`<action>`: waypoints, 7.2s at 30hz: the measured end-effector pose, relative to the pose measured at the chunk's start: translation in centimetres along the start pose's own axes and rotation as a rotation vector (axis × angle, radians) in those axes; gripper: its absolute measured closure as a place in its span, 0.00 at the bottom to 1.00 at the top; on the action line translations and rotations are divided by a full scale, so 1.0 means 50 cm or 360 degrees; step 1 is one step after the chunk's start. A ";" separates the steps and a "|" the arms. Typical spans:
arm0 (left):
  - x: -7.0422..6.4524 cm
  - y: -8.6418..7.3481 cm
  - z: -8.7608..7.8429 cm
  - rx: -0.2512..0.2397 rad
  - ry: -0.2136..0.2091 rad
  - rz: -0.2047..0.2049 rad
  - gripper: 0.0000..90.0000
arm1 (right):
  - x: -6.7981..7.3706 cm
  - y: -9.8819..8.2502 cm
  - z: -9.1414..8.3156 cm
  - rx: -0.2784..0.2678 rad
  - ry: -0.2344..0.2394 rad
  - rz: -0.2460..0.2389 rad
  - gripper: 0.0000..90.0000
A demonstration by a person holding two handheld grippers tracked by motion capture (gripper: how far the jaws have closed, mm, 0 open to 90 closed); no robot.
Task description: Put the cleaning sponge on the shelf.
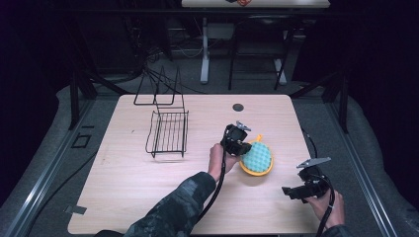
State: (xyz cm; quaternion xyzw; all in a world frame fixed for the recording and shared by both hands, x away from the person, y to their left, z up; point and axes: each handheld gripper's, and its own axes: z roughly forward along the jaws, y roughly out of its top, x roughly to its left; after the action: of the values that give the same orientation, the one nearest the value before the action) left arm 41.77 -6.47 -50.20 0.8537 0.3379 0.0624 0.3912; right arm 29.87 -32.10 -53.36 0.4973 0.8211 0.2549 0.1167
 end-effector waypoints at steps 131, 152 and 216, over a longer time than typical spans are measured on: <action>0.260 -0.228 -0.415 -0.0503 0.0616 -0.0340 0.98 | 0.002 0.001 0.003 0.0006 -0.0029 -0.0020 0.11; 0.342 -0.228 -0.386 -0.0465 0.0687 -0.0411 0.98 | 0.002 0.001 0.006 0.0013 -0.0018 -0.0016 0.11; 0.453 -0.240 -0.294 -0.0175 0.0648 -0.0523 0.36 | 0.001 -0.002 0.006 0.0027 -0.0038 -0.0028 0.12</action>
State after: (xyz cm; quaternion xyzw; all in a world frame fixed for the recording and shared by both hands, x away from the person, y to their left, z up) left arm 47.27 22.48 -52.19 0.7346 0.5400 0.1869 0.3659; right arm 29.90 -31.98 -53.66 0.4940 0.8261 0.2409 0.1244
